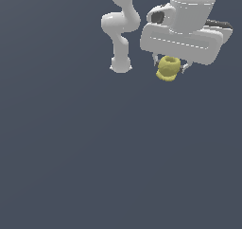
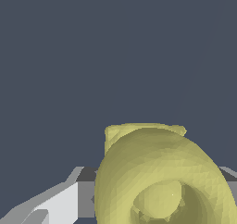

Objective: Pick up the object and move it to a goal position.

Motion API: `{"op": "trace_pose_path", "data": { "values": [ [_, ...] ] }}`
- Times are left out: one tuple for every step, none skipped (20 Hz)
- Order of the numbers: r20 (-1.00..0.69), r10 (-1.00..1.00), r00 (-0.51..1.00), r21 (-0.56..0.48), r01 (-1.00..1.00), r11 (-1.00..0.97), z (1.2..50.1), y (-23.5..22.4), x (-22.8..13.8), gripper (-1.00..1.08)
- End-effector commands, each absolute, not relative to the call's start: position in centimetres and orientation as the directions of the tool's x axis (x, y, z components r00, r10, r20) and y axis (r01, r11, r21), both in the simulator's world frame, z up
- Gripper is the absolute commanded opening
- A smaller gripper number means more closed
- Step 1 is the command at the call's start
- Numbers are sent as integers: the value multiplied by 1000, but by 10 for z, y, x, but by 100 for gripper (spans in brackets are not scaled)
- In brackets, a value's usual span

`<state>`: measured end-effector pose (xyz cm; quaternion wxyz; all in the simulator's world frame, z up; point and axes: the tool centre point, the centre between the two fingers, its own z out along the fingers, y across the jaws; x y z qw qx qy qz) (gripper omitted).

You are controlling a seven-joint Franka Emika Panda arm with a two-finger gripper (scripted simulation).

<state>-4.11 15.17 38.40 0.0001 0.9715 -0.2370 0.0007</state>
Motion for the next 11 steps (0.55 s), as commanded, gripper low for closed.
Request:
{"op": "trace_pose_path", "data": {
  "values": [
    [1, -461, 887, 1, -461, -887, 396, 156, -39, -100],
    [1, -461, 887, 1, -461, -887, 400, 157, -38, -100],
    [0, -461, 888, 0, -461, -888, 403, 158, -38, -100],
    [0, -461, 888, 0, -461, -888, 406, 159, -37, -100],
    [0, -461, 888, 0, -461, -888, 408, 160, -37, -100],
    [0, -461, 888, 0, -461, -888, 410, 161, -36, -100],
    [0, -461, 888, 0, -461, -888, 411, 162, -36, -100],
    [0, -461, 888, 0, -461, -888, 413, 162, -36, -100],
    [0, -461, 888, 0, -461, -888, 413, 162, -36, -100],
    [0, -461, 888, 0, -461, -888, 414, 163, -35, -100],
    [0, -461, 888, 0, -461, -888, 414, 163, -35, -100]
  ]
}}
